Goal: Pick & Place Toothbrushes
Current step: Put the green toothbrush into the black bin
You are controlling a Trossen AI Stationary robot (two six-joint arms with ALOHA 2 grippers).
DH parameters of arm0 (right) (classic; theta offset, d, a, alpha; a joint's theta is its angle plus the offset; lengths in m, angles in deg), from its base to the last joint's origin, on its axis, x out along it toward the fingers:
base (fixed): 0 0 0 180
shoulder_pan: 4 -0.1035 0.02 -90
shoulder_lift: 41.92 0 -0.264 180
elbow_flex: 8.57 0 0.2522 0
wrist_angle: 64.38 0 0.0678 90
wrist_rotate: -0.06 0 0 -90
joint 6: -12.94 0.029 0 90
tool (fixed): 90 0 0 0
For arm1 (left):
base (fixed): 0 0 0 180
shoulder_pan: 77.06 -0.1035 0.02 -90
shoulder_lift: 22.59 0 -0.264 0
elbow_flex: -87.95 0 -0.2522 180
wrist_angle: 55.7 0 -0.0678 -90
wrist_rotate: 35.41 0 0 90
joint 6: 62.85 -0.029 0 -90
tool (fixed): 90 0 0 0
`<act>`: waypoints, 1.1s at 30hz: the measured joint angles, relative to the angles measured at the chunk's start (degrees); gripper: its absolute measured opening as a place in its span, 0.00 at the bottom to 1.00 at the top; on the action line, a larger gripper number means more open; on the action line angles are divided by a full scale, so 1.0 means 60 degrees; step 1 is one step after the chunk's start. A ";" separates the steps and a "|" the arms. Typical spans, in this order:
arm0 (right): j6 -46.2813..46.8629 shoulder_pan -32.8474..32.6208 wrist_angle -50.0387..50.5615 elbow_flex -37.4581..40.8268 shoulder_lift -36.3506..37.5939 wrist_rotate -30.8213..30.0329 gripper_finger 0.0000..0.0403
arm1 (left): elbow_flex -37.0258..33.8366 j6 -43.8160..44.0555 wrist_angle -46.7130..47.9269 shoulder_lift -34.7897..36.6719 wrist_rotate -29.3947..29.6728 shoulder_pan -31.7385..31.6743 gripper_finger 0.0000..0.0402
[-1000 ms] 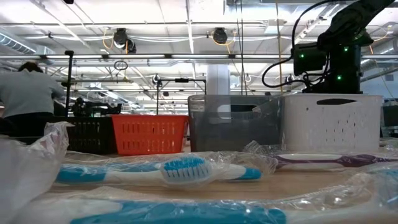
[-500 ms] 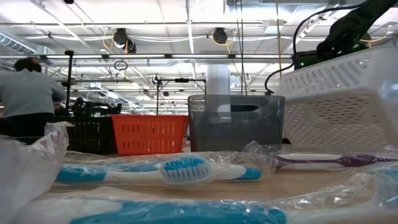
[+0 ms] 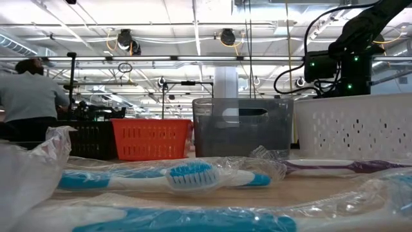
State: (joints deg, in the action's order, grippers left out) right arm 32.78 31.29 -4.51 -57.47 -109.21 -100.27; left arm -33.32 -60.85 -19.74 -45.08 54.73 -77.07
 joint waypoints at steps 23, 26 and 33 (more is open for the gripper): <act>0.0400 0.0000 -0.0142 0.0466 -0.0026 0.0510 0.42 | 0.0000 0.0175 0.0047 0.0002 0.0000 0.0000 0.08; 0.0401 -0.0004 -0.0138 0.0466 -0.0026 0.0521 0.38 | 0.0000 0.0175 0.0047 -0.0002 -0.0001 0.0000 0.08; 0.0409 0.0000 -0.0005 0.0466 -0.0026 0.0522 0.05 | 0.0000 0.0175 0.0047 0.0000 -0.0001 0.0000 0.08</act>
State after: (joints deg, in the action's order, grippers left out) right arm 35.24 31.29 -4.54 -54.67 -109.36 -97.14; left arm -33.32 -59.81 -19.46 -45.08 54.73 -77.07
